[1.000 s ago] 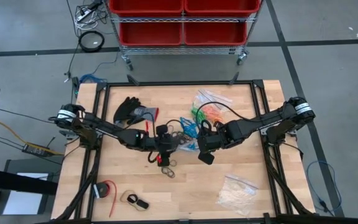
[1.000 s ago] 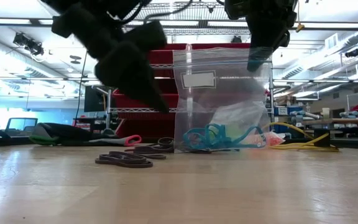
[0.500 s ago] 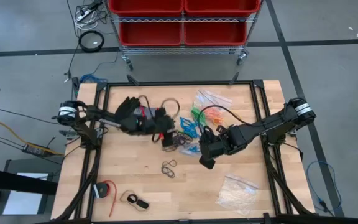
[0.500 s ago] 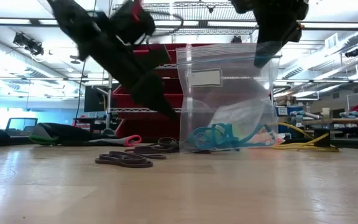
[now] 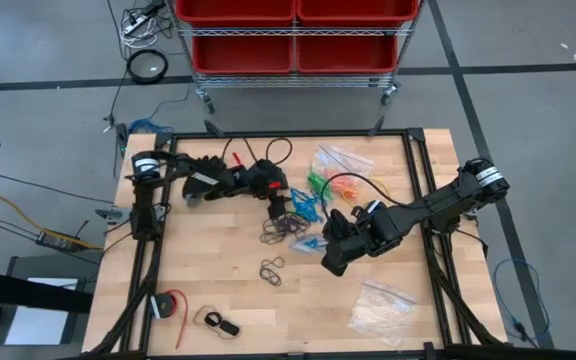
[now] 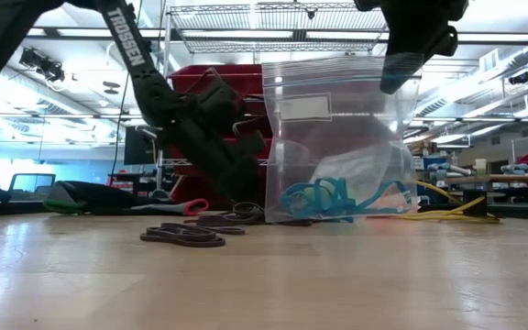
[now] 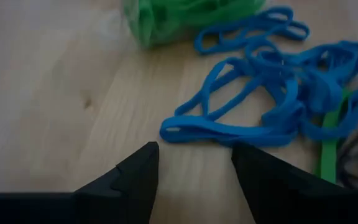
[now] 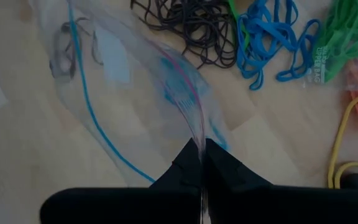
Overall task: Sort rubber bands
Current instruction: Put the blue rubber band into the transparent zip bag
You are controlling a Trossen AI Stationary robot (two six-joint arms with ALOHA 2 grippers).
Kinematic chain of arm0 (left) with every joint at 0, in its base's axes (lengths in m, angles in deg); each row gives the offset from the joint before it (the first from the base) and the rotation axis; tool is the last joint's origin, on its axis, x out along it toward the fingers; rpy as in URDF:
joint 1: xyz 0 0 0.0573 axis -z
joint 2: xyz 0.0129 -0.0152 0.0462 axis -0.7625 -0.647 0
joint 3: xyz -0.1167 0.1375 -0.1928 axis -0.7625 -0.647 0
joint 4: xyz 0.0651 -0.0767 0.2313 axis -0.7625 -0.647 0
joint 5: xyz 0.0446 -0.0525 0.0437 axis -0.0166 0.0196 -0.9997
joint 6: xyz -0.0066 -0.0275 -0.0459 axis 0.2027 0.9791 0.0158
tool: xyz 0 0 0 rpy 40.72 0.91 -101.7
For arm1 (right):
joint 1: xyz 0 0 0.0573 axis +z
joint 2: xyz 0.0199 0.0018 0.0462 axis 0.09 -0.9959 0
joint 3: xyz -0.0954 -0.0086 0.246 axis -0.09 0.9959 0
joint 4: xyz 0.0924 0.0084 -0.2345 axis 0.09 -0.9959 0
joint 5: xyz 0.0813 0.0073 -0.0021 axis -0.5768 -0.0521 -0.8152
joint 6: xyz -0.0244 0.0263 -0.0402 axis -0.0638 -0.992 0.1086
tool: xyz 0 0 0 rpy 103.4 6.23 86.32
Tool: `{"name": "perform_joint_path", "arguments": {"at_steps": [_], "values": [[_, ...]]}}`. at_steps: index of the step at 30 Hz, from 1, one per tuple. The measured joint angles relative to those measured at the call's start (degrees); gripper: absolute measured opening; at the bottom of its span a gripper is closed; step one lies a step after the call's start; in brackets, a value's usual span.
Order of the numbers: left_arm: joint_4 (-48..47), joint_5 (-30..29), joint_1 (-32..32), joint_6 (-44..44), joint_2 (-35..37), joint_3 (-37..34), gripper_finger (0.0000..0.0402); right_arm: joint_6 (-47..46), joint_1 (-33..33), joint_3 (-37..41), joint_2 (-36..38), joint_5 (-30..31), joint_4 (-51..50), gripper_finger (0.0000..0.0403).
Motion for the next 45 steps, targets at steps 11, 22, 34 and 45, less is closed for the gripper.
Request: {"name": "perform_joint_path", "arguments": {"at_steps": [11, 22, 34, 45], "values": [[3.63, 3.51, 0.07, 0.09, -1.70, 0.96, 0.0161, -1.52, -0.22, 5.45, 0.00, -1.51, 4.40, 0.0000], [0.68, 10.13, 0.30, 1.64, -1.19, 1.02, 0.0004, -2.41, 1.52, 6.26, 0.00, -1.79, 5.81, 0.0000], [-3.90, 2.95, 0.44, -1.34, 5.68, 0.86, 0.0026, -5.34, 4.15, 6.26, 0.00, -0.51, 5.78, 0.0000], [1.06, 1.74, 0.08, 7.70, 4.40, 0.84, 0.0112, -3.75, 4.11, 6.26, 0.00, 0.06, 8.08, 0.0000]]}}
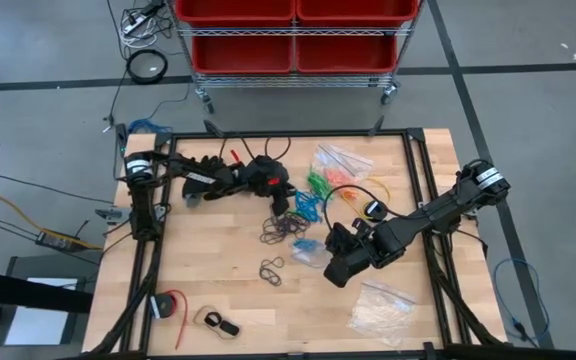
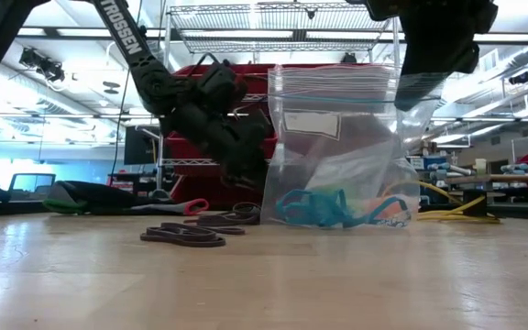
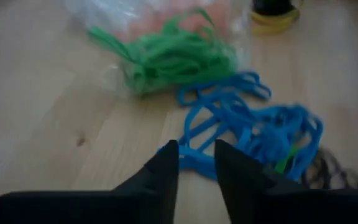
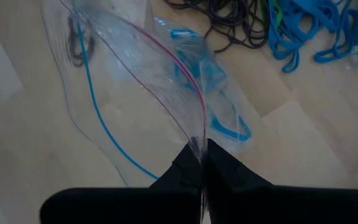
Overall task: Sort rubber bands
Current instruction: Put the blue rubber band into the transparent zip bag
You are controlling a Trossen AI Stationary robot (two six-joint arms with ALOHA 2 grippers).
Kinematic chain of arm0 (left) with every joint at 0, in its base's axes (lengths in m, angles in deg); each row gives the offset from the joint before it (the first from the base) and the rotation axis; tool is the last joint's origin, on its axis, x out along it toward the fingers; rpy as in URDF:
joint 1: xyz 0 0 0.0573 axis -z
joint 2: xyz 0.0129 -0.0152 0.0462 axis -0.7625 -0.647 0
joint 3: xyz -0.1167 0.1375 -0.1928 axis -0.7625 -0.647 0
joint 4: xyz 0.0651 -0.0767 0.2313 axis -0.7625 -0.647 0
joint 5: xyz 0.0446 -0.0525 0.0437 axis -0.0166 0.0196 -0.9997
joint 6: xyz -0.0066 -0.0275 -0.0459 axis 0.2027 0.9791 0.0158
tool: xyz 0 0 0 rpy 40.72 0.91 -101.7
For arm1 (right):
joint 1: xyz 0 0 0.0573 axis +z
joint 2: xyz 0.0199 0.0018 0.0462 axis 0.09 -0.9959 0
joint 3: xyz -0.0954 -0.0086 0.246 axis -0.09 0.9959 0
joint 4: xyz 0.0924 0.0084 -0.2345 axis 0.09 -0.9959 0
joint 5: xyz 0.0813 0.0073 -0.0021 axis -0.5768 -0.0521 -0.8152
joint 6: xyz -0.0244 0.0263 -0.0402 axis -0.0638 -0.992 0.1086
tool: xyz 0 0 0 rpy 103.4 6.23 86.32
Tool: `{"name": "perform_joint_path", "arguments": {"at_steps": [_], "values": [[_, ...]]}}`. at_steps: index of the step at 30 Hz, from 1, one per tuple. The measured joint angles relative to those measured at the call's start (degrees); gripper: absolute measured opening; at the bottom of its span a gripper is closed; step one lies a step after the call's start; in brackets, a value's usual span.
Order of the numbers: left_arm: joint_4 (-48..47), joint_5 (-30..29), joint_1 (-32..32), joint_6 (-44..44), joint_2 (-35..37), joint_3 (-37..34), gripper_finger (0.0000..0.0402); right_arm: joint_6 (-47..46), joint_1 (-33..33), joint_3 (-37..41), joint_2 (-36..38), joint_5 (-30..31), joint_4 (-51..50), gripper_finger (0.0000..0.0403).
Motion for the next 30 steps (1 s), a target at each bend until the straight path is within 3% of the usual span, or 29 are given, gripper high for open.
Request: {"name": "perform_joint_path", "arguments": {"at_steps": [9, 16, 21, 25, 30], "values": [[-4.18, -3.33, -0.71, 6.54, -0.98, 3.00, 0.0200, 0.42, 0.00, 0.00, 0.00, 0.68, 0.31, 0.0000], [-8.29, -4.03, -0.53, 13.47, -6.78, 7.75, 0.0209, 1.56, -0.17, 0.00, 0.00, 0.97, 1.80, 0.0000], [-8.48, -4.41, 0.45, 13.59, -8.78, 10.56, 0.0208, 2.37, -0.24, -0.02, 0.00, 1.09, 1.97, 0.0000], [-14.38, -4.52, 0.78, 12.97, -8.87, 13.20, 0.0176, 2.59, -0.31, -0.02, 0.00, 1.16, 1.99, 0.0000], [-20.68, -4.46, 0.73, 10.02, -9.49, 15.49, 0.0057, 2.81, -0.44, -0.02, 0.02, 1.21, 2.13, 0.0000]]}}
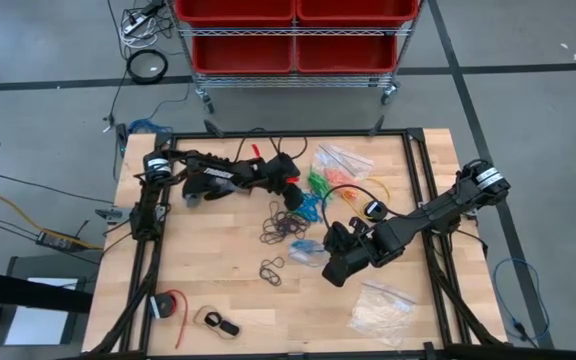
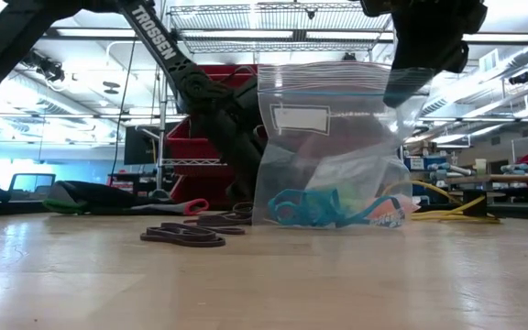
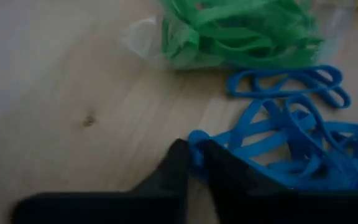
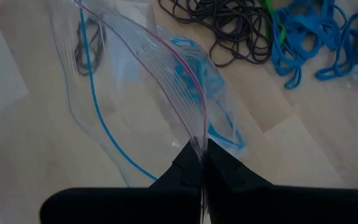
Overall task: Sort rubber bands
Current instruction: Put the blue rubber band into the transparent zip bag
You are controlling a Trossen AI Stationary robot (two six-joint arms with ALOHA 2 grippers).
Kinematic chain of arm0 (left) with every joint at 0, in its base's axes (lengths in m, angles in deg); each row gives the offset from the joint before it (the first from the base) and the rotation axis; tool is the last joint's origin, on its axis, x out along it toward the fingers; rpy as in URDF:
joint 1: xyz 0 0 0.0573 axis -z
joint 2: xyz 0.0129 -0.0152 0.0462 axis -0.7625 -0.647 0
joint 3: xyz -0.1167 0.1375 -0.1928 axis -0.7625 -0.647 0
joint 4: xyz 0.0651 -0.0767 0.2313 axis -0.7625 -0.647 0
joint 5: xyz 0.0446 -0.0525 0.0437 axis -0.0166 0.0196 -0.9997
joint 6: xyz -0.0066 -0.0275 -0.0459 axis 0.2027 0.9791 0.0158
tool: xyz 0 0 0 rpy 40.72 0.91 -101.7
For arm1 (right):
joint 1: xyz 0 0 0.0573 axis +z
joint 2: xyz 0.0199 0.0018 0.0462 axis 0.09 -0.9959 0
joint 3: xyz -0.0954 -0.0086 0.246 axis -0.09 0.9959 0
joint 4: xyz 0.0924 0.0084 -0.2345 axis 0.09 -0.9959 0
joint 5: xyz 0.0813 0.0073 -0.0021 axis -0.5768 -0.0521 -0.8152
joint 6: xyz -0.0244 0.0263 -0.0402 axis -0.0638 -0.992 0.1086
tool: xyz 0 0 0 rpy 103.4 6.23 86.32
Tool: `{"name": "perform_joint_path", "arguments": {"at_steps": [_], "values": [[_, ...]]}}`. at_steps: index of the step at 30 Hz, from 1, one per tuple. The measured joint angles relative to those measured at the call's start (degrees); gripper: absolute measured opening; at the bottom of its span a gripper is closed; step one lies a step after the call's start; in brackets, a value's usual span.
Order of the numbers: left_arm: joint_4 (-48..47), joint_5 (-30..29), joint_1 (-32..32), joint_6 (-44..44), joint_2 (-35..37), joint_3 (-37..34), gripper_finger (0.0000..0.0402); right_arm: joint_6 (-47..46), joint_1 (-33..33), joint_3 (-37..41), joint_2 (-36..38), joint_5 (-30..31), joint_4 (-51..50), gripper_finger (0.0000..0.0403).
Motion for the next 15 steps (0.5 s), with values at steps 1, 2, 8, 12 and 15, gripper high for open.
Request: {"name": "perform_joint_path", "arguments": {"at_steps": [1, 2, 8, 12, 15], "values": [[-0.25, 0.14, 0.00, -0.85, 0.00, -0.02, 0.0031, 0.00, 0.00, 0.00, 0.00, 0.02, 0.08, 0.0000], [-0.39, 0.24, 0.02, -1.20, 0.00, 0.00, 0.0018, -0.02, 0.00, 0.00, 0.00, 0.04, 0.08, 0.0000], [-4.69, 0.69, -0.31, -3.99, 2.49, -0.29, 0.0006, 0.00, 0.00, 0.00, 0.00, 0.04, 0.24, 0.0000], [-9.90, 1.04, -0.33, -5.91, 7.54, -0.64, 0.0003, 0.02, 0.00, 0.00, 0.00, 0.04, 0.22, 0.0000], [-13.08, 0.85, -0.24, -8.01, 12.81, -0.41, 0.0002, 0.11, 0.00, 0.00, 0.00, 0.04, 0.21, 0.0000]]}}
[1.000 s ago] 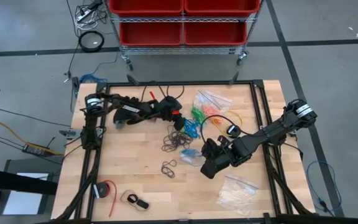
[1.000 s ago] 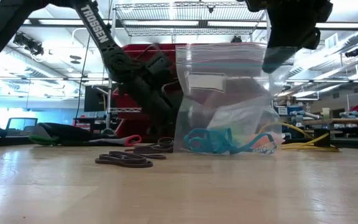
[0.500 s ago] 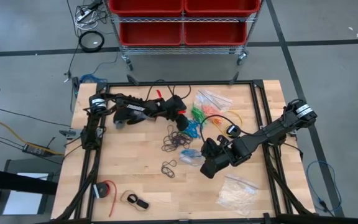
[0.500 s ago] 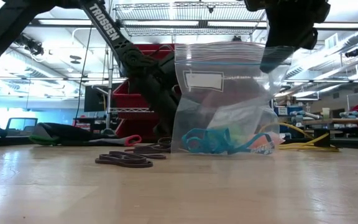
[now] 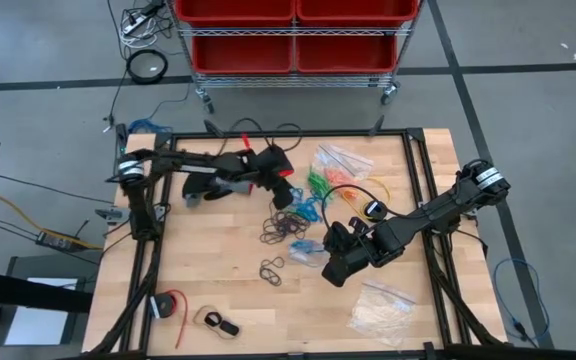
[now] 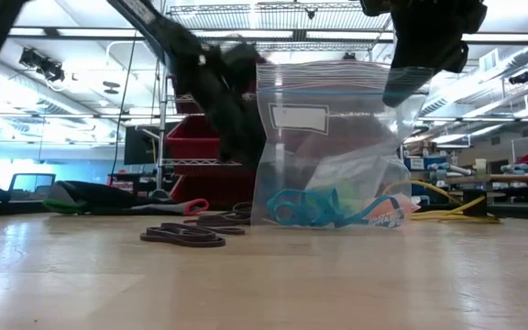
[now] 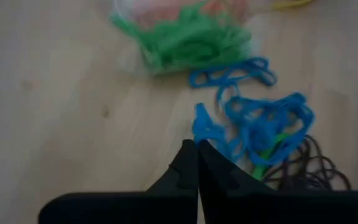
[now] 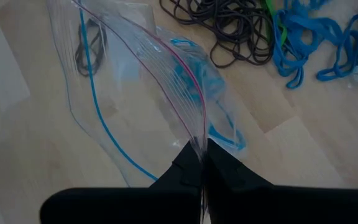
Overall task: Sort rubber bands
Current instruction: Put the blue rubber band into the transparent zip bag
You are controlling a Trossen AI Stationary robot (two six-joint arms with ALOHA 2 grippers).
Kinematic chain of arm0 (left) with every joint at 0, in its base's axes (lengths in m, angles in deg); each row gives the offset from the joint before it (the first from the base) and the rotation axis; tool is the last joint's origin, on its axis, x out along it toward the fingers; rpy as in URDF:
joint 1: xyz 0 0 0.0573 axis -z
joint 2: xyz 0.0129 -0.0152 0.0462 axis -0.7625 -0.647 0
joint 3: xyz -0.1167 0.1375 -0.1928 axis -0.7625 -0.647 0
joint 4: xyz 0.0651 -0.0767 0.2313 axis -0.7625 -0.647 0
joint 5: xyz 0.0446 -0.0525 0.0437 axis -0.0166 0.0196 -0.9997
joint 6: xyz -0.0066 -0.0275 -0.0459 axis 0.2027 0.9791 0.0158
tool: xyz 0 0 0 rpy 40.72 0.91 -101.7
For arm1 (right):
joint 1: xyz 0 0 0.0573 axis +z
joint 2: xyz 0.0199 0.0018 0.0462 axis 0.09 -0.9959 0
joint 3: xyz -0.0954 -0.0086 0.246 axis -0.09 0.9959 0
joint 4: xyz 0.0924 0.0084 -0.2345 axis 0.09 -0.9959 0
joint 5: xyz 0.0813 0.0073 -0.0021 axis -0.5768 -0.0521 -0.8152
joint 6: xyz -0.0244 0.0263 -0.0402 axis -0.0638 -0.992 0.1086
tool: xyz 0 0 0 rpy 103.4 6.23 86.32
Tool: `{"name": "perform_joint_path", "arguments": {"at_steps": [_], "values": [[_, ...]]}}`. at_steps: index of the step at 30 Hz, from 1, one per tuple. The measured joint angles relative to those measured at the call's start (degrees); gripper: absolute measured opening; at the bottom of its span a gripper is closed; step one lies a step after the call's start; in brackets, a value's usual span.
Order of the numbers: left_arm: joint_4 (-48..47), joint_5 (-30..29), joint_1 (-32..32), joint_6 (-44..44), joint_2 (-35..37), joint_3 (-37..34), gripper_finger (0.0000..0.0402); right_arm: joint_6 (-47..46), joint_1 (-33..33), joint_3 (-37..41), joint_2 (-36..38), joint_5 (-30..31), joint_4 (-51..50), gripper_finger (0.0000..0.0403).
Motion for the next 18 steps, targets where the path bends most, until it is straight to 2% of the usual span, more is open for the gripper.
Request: {"name": "perform_joint_path", "arguments": {"at_steps": [4, 8, 13, 15, 18], "values": [[-3.65, -1.84, 1.54, -1.87, 6.28, -0.02, 0.0002, 0.00, 0.00, 0.00, 0.00, 0.00, 0.15, 0.0000], [-4.49, -6.83, 3.59, -5.05, 10.92, 0.04, 0.0001, -0.02, 0.00, 0.00, 0.00, -0.02, 0.32, 0.0000], [-6.75, -7.71, 4.00, -8.26, 11.57, 0.04, 0.0001, 0.00, -0.02, 0.00, 0.00, -0.02, 0.92, 0.0000], [-8.28, -4.02, 3.18, -9.54, 10.78, 0.05, 0.0001, 0.19, -0.02, 0.00, 0.00, -0.02, 0.99, 0.0000], [-9.67, -9.57, 2.37, -8.49, 8.39, 0.04, 0.0001, 0.52, 0.00, 0.00, 0.00, -0.02, 1.02, 0.0000]]}}
